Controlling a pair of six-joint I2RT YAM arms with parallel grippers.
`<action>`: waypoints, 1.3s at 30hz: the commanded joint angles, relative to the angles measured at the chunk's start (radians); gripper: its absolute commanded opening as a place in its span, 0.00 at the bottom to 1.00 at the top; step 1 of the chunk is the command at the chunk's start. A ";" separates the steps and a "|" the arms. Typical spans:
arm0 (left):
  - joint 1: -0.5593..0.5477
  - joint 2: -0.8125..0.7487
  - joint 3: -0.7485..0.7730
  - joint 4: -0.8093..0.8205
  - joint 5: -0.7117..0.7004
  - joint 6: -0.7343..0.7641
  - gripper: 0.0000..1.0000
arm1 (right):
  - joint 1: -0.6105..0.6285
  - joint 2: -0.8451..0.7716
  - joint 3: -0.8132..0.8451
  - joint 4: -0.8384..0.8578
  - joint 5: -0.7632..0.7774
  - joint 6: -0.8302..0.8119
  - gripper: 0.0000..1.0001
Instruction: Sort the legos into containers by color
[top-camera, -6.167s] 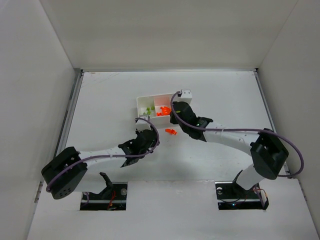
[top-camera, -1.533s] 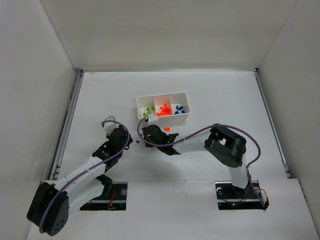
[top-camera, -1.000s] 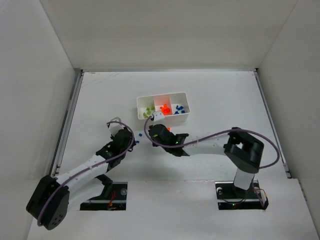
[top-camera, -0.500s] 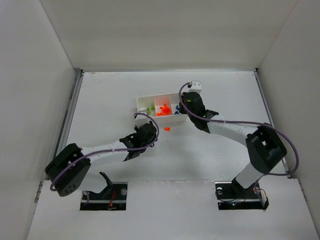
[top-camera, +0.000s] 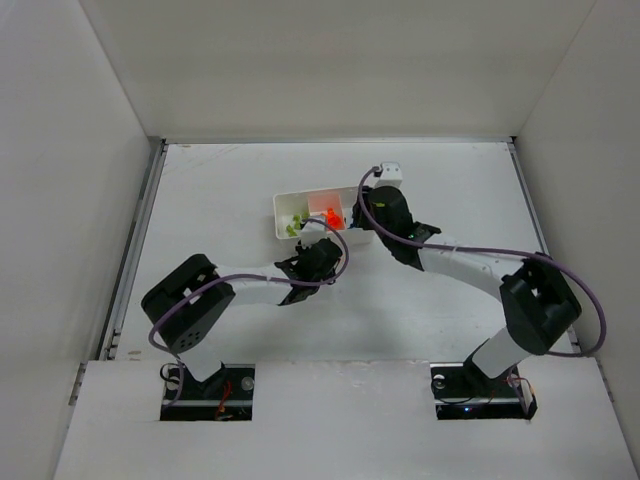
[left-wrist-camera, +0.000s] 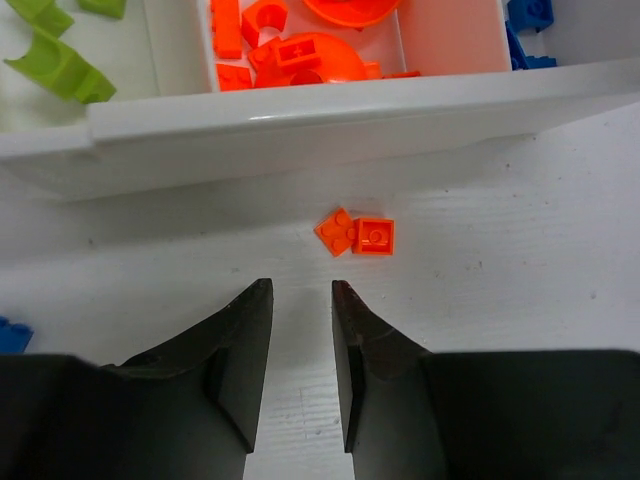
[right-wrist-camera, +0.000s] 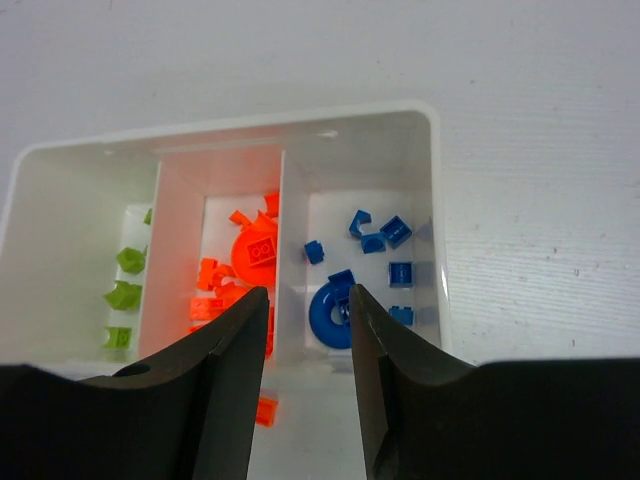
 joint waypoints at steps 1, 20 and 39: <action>-0.008 0.035 0.063 0.019 -0.014 0.033 0.27 | 0.030 -0.091 -0.056 0.062 0.024 0.002 0.44; -0.046 0.159 0.189 -0.015 -0.057 0.076 0.27 | 0.021 -0.254 -0.254 0.082 0.009 0.066 0.45; -0.042 0.214 0.226 -0.011 -0.078 0.114 0.22 | -0.022 -0.259 -0.283 0.100 -0.034 0.094 0.45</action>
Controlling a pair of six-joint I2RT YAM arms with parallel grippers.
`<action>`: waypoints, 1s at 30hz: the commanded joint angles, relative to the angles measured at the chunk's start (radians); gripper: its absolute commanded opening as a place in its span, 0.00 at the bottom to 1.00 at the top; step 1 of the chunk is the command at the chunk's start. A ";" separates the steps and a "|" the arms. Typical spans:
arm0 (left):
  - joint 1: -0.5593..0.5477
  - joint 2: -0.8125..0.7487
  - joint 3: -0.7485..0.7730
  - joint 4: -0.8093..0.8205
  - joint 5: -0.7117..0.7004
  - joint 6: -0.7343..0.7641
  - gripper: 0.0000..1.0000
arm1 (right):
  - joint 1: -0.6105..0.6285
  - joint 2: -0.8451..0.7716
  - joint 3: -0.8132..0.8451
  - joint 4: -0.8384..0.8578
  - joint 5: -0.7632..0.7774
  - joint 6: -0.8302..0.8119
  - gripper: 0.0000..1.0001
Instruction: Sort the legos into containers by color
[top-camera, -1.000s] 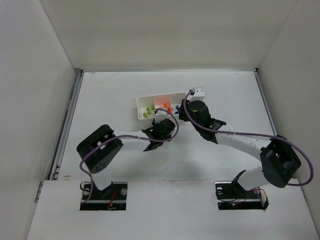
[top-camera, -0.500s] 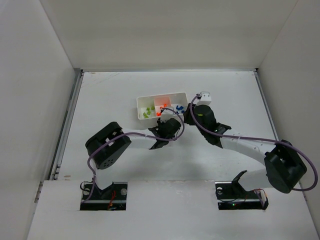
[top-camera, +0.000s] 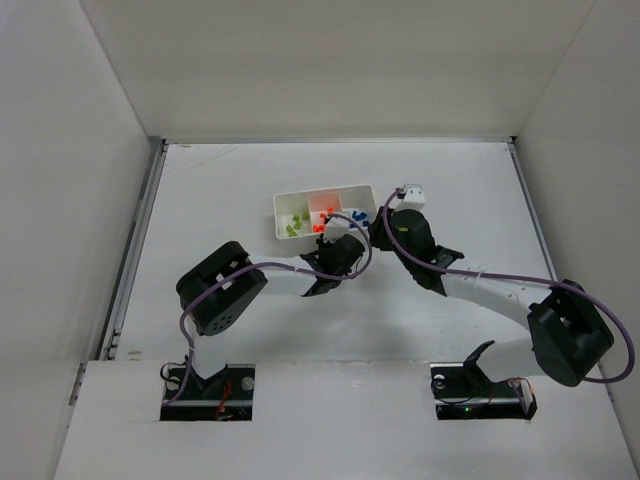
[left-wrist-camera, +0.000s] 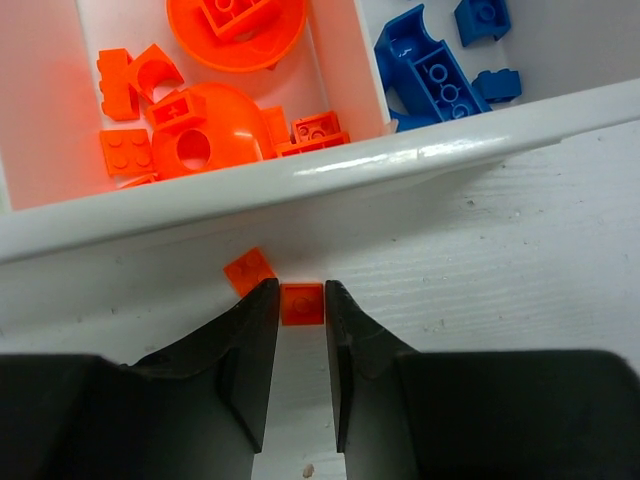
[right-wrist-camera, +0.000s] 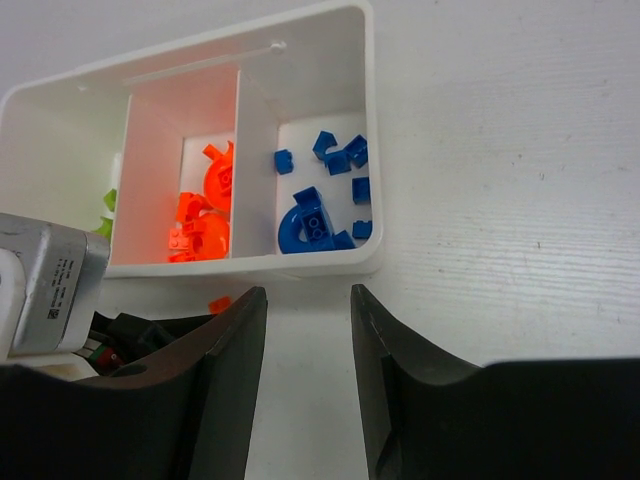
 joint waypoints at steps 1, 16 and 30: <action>0.003 -0.008 0.021 0.000 -0.013 0.014 0.22 | -0.013 -0.028 -0.009 0.055 -0.004 0.012 0.45; 0.016 -0.339 -0.049 0.063 -0.009 0.054 0.12 | -0.033 -0.135 -0.063 0.021 0.025 0.049 0.43; 0.197 -0.194 0.084 0.089 0.074 0.081 0.32 | 0.127 -0.145 -0.135 -0.010 0.050 0.069 0.44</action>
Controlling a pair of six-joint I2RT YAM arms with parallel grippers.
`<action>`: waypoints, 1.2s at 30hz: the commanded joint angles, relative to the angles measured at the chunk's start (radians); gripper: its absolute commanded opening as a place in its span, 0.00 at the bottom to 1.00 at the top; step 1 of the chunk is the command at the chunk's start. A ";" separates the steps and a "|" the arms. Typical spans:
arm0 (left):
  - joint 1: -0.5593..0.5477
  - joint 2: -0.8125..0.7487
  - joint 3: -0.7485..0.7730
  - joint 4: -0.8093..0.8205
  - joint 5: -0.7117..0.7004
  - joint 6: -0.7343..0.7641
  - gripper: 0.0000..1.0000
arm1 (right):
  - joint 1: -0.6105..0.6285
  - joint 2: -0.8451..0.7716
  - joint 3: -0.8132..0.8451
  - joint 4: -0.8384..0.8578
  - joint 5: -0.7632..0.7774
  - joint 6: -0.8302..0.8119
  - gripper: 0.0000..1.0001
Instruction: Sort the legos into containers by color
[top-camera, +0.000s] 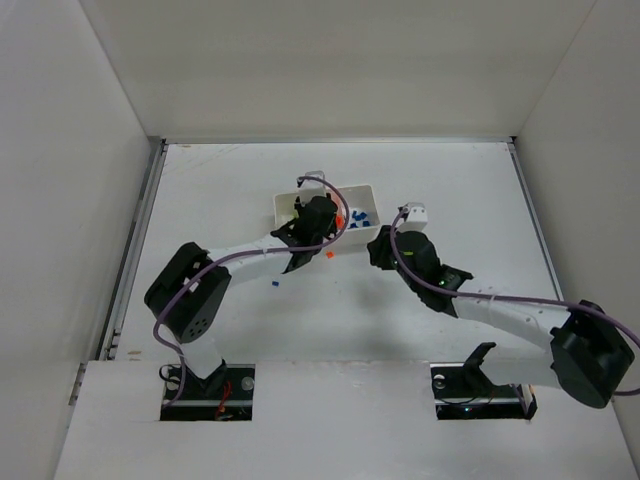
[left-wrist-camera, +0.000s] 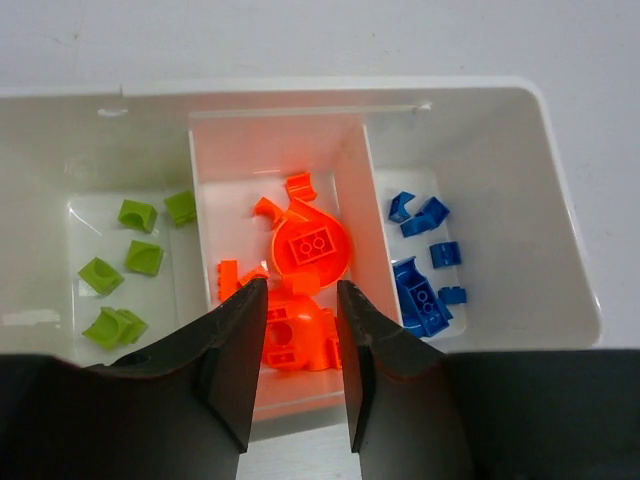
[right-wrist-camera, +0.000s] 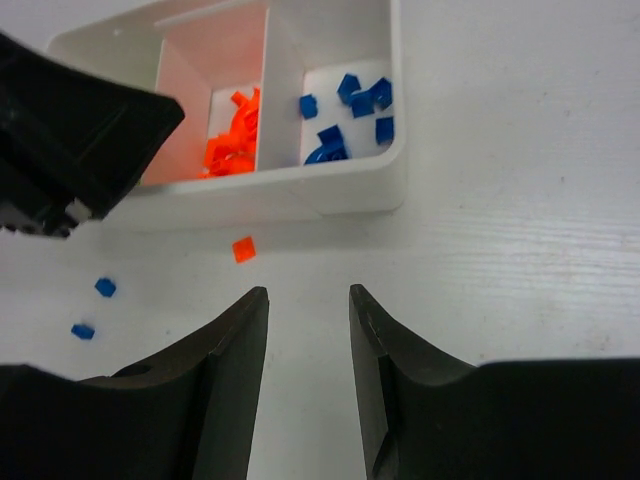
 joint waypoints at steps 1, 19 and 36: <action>0.025 -0.055 0.017 0.033 0.015 0.009 0.32 | 0.060 0.016 -0.008 0.013 0.009 0.011 0.42; 0.275 -0.685 -0.525 -0.116 0.058 -0.195 0.31 | 0.425 0.697 0.489 0.103 -0.016 -0.133 0.53; 0.326 -0.908 -0.668 -0.288 0.075 -0.234 0.32 | 0.405 0.910 0.690 0.036 -0.042 -0.190 0.33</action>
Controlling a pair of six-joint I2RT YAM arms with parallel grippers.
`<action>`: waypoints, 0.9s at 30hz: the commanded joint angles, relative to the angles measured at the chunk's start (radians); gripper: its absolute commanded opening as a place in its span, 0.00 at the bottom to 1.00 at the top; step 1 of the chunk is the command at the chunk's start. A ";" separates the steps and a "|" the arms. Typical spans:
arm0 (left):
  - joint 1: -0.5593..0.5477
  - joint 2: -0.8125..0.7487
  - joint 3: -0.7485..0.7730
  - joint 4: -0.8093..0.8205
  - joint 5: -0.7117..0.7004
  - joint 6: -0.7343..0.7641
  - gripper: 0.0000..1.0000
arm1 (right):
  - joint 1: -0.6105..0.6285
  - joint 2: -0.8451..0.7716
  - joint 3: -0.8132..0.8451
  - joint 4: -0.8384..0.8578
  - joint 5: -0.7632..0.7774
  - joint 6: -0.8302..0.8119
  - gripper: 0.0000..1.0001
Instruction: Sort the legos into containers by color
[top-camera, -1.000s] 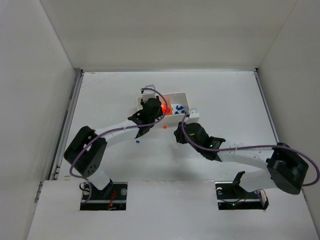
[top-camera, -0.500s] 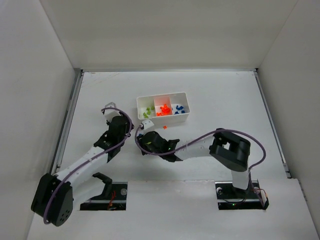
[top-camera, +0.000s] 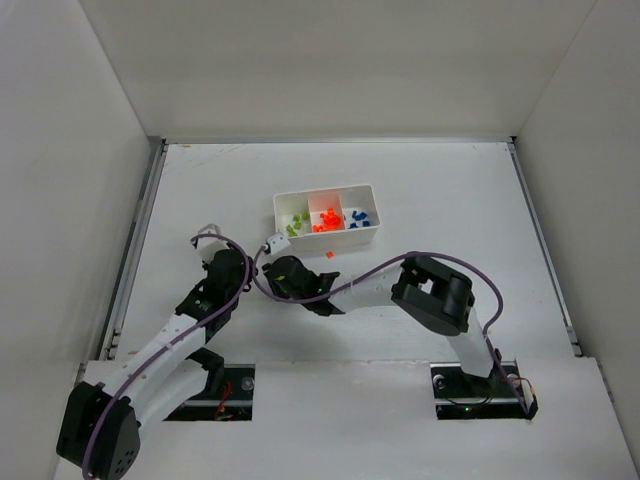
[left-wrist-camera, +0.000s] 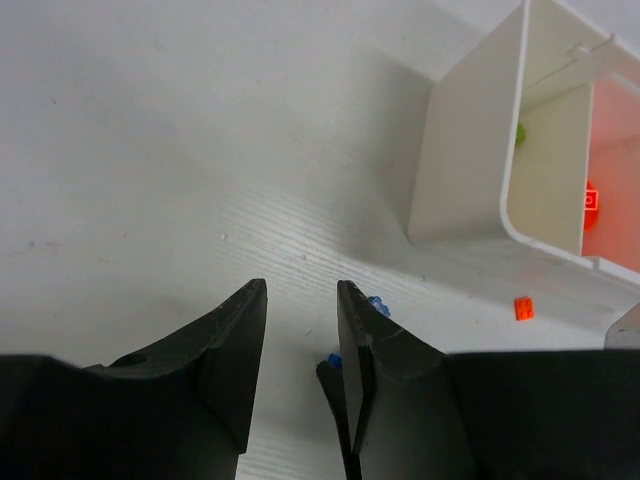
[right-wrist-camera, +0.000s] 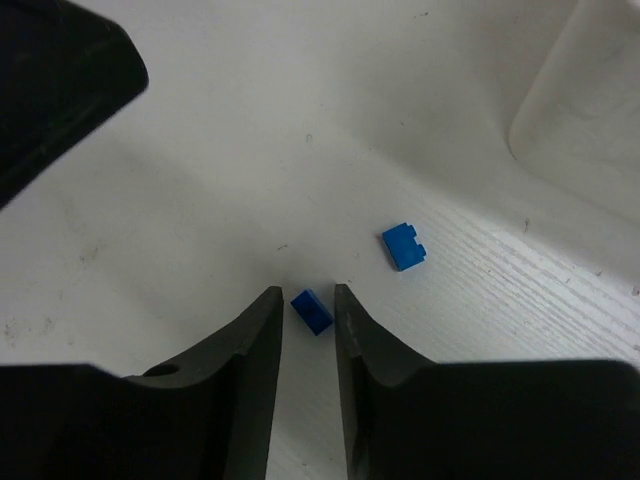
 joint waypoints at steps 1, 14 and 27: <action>0.006 -0.026 -0.017 -0.021 0.007 -0.015 0.32 | -0.002 0.018 0.031 -0.023 -0.003 -0.010 0.31; -0.095 0.063 0.021 0.013 0.013 -0.030 0.30 | -0.045 -0.294 -0.160 0.004 0.037 0.058 0.17; -0.388 0.457 0.221 0.209 -0.053 -0.010 0.30 | -0.416 -0.614 -0.303 -0.007 0.031 0.035 0.17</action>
